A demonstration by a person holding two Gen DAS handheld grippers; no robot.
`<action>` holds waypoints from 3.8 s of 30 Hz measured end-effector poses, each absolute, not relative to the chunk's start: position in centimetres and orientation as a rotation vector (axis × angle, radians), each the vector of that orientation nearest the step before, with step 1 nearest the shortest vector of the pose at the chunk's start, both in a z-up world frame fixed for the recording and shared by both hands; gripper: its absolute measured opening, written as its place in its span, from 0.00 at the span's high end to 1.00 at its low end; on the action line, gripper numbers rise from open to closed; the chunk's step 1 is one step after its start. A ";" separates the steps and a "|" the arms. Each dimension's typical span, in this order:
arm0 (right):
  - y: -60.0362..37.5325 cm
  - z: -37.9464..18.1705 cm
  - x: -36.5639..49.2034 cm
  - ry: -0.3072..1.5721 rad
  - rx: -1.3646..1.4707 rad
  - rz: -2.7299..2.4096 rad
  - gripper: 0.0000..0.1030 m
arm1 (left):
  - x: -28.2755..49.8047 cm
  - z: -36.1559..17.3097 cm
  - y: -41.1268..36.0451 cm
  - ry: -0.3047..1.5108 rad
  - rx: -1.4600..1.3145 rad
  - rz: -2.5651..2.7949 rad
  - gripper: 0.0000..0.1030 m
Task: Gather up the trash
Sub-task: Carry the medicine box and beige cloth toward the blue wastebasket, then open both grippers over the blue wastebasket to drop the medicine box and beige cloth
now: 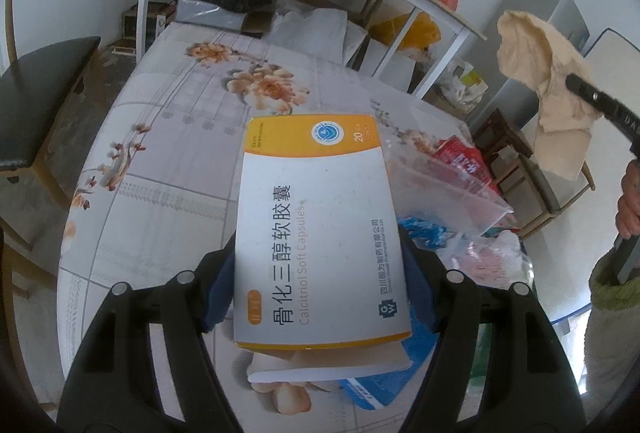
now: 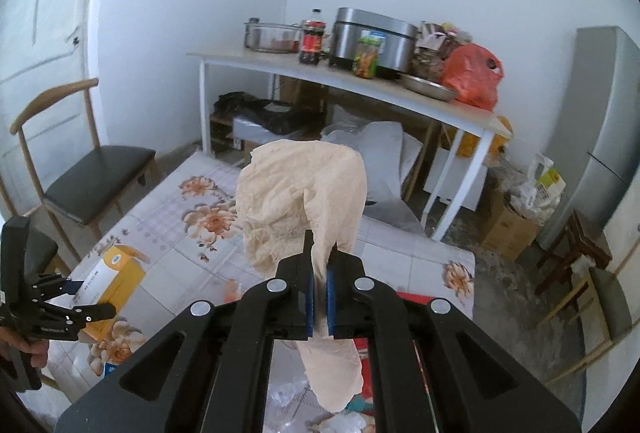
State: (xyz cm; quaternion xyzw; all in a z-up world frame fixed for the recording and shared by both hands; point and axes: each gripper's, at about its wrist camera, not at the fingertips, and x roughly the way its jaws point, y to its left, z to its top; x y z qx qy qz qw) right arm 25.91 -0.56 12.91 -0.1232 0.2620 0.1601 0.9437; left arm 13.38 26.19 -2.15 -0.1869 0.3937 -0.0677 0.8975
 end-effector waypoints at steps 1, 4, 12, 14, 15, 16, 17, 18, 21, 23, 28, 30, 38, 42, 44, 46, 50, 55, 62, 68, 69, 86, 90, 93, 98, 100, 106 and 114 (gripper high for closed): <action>-0.8 12.9 25.8 0.534 -0.246 0.320 0.96 | 13.1 -1.7 26.1 0.805 -0.386 -0.144 0.34; -1.7 13.0 25.2 0.535 -0.227 0.296 0.95 | 12.7 -0.8 26.0 0.781 -0.381 -0.153 0.34; -3.7 13.1 23.5 0.533 -0.181 0.250 0.95 | 12.0 1.4 25.1 0.731 -0.371 -0.188 0.34; -4.2 13.2 22.9 0.530 -0.170 0.235 0.96 | 11.9 1.7 24.8 0.725 -0.367 -0.198 0.34; -4.6 13.2 22.7 0.528 -0.160 0.226 0.95 | 11.9 1.9 24.6 0.721 -0.365 -0.203 0.34; -5.0 13.2 22.4 0.528 -0.152 0.218 0.95 | 11.9 2.1 24.4 0.716 -0.365 -0.209 0.34; -5.3 13.2 22.2 0.527 -0.147 0.211 0.95 | 11.8 2.3 24.3 0.712 -0.363 -0.215 0.34; -5.7 13.3 21.9 0.525 -0.141 0.201 0.95 | 11.8 2.5 24.0 0.708 -0.361 -0.221 0.34; -6.7 13.3 21.2 0.525 -0.123 0.174 0.95 | 11.9 3.0 23.5 0.698 -0.354 -0.238 0.34; -7.5 13.3 20.8 0.523 -0.112 0.153 0.95 | 11.9 3.3 23.2 0.692 -0.350 -0.251 0.34; -9.6 13.3 19.9 0.524 -0.085 0.101 0.95 | 12.1 4.0 21.9 0.678 -0.337 -0.283 0.34; -10.5 13.2 19.6 0.524 -0.071 0.080 0.95 | 12.1 4.3 21.4 0.672 -0.333 -0.295 0.34; -13.4 13.1 18.0 0.518 -0.028 0.016 0.95 | 12.0 5.5 19.2 0.644 -0.311 -0.347 0.34; -14.6 13.1 17.3 0.510 -0.010 -0.008 0.95 | 12.2 6.2 18.1 0.633 -0.296 -0.372 0.34; -15.3 13.1 16.9 0.503 -0.001 -0.021 0.95 | 12.2 6.4 17.6 0.630 -0.290 -0.381 0.34; -15.8 13.2 16.6 0.497 0.008 -0.030 0.95 | 12.2 6.7 17.0 0.627 -0.281 -0.391 0.34; -17.4 13.1 15.8 0.486 0.033 -0.054 0.95 | 12.1 7.4 15.7 0.619 -0.258 -0.413 0.34; -19.8 12.6 14.5 0.469 0.071 -0.090 0.95 | 12.6 8.3 13.4 0.617 -0.223 -0.454 0.34; -24.8 11.8 10.9 0.446 0.159 -0.189 0.95 | 13.0 10.2 8.0 0.609 -0.132 -0.568 0.34; -30.1 9.5 6.7 0.457 0.247 -0.332 0.95 | 14.5 10.7 0.3 0.671 -0.066 -0.767 0.34; -31.1 8.9 6.0 0.463 0.269 -0.358 0.95 | 14.8 10.6 -0.8 0.689 -0.060 -0.790 0.34; -46.5 -11.5 4.7 0.693 0.919 -0.446 0.95 | 21.2 -0.1 -30.6 1.120 0.283 -1.028 0.34; -49.1 -16.3 6.3 0.722 1.053 -0.461 0.95 | 22.5 -4.6 -36.5 1.194 0.342 -1.004 0.34; -51.2 -19.5 7.6 0.724 1.134 -0.476 0.95 | 23.1 -6.7 -39.3 1.213 0.343 -0.989 0.34; -55.4 -25.6 9.0 0.682 1.317 -0.463 0.88 | 25.1 -10.3 -43.0 1.242 0.298 -0.931 0.22; -56.4 -27.6 9.2 0.710 1.355 -0.503 0.79 | 26.1 -11.8 -43.5 1.270 0.283 -0.887 0.22; -56.2 -29.8 7.3 0.701 1.397 -0.588 0.78 | 26.7 -12.2 -43.2 1.283 0.234 -0.899 0.21; -54.3 -27.0 3.3 0.636 1.355 -0.582 0.77 | 25.3 -4.8 -37.9 1.160 0.189 -1.010 0.21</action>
